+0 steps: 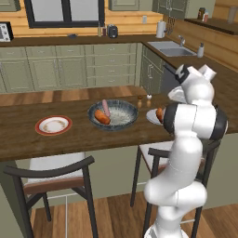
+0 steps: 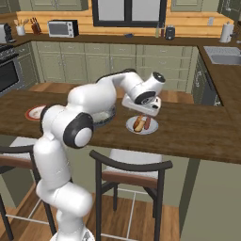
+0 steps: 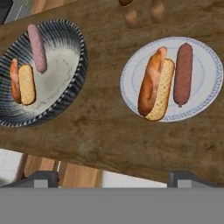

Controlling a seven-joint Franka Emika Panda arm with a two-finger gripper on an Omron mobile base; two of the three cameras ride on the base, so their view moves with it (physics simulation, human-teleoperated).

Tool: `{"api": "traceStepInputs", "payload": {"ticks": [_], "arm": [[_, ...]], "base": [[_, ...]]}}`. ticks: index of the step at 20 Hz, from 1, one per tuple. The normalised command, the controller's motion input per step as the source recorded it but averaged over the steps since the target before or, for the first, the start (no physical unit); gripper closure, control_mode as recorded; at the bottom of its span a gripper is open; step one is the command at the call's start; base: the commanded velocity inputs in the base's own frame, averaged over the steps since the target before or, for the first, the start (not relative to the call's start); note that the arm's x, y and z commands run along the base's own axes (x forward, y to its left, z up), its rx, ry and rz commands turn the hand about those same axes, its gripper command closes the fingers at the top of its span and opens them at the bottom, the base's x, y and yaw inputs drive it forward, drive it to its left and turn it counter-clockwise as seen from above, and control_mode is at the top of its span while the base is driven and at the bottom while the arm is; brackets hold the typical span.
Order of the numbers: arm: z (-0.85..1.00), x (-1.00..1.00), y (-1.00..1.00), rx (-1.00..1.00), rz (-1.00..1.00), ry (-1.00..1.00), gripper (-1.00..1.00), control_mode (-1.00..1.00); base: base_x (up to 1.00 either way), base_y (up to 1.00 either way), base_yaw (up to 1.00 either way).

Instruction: Place one bun and one sausage from the bowl on each plate.

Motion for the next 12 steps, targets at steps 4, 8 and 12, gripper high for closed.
{"api": "traceStepInputs", "payload": {"ticks": [4,8,12], "arm": [[0.54,-0.72,0.71,-0.03,0.00,0.01,-1.00,-1.00],[0.37,-0.37,0.97,-0.09,0.02,0.06,-1.00,-1.00],[0.27,-0.15,1.00,-0.09,0.05,0.11,-1.00,-1.00]], "base": [[0.00,0.00,0.00],[0.00,0.00,0.00],[0.00,0.00,0.00]]}}
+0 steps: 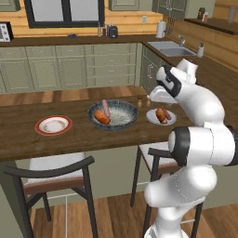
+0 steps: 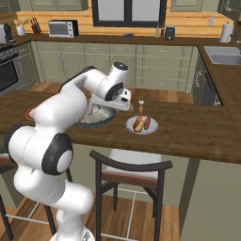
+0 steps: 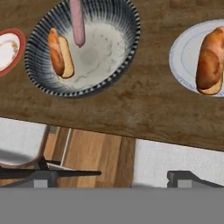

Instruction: Place one bun and one sausage from the bowl on each plate.

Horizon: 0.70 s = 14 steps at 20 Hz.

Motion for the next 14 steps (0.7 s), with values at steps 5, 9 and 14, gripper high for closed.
{"api": "traceStepInputs", "payload": {"ticks": [5,9,14], "arm": [[0.09,-0.21,0.91,-0.09,0.05,0.08,-1.00,-1.00],[0.00,-0.16,0.47,-0.05,0.00,0.02,-1.00,-1.00],[0.00,-0.09,0.00,0.00,0.00,0.00,-1.00,-1.00]], "base": [[0.00,0.00,0.00],[0.00,0.00,0.00],[0.00,0.00,0.00]]}}
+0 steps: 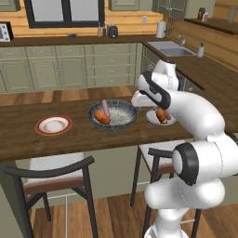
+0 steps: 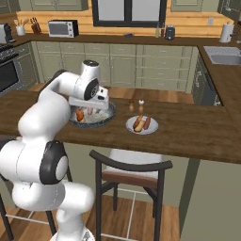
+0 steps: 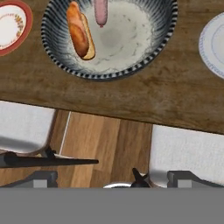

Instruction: Place one bun and one sausage from the bowl on each plate.

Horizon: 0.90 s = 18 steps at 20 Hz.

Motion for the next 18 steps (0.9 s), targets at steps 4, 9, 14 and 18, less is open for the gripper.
{"api": "traceStepInputs", "payload": {"ticks": [4,9,14,18], "arm": [[0.00,-0.13,0.00,-0.03,-0.06,0.00,-1.00,-1.00],[0.00,0.00,0.09,-0.13,-0.16,0.00,-1.00,-1.00],[0.00,-0.36,0.02,-0.03,-0.23,0.00,-1.00,-1.00],[0.00,-0.02,0.00,0.00,-0.01,0.00,-1.00,1.00]], "base": [[0.00,0.00,0.00],[0.00,0.00,0.00],[0.00,0.00,0.00],[0.00,0.00,0.00]]}}
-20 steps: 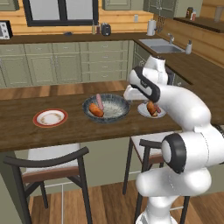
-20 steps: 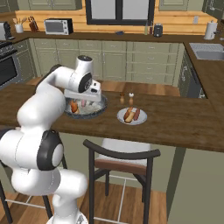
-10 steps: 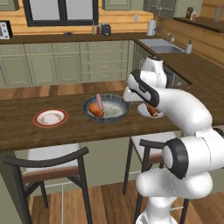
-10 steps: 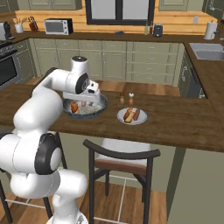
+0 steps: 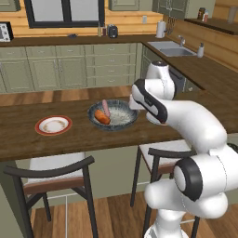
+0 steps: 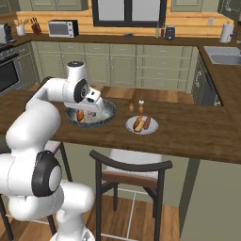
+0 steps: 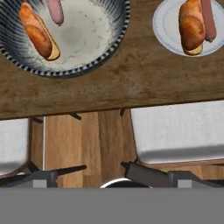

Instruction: Place one bun and one sausage from the bowl on each plate.

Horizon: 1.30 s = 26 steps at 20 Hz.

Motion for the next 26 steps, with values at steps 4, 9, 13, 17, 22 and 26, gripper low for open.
{"api": "traceStepInputs", "payload": {"ticks": [4,9,13,17,22,26], "arm": [[0.00,0.00,0.00,0.00,0.00,0.00,-1.00,1.00],[0.00,0.00,0.00,0.00,0.00,0.00,-1.00,1.00],[0.00,0.00,0.00,0.00,0.00,0.00,-1.00,1.00],[0.00,0.00,0.00,0.00,0.00,0.00,-1.00,1.00],[0.00,0.00,0.00,0.00,0.00,0.00,-1.00,1.00],[0.00,0.00,0.00,0.00,0.00,0.00,-1.00,1.00]], "base": [[-0.02,0.66,0.00],[0.00,1.00,0.00],[0.13,0.41,0.00],[0.50,0.00,0.00],[0.34,0.11,-0.02],[0.18,0.42,-0.08]]}}
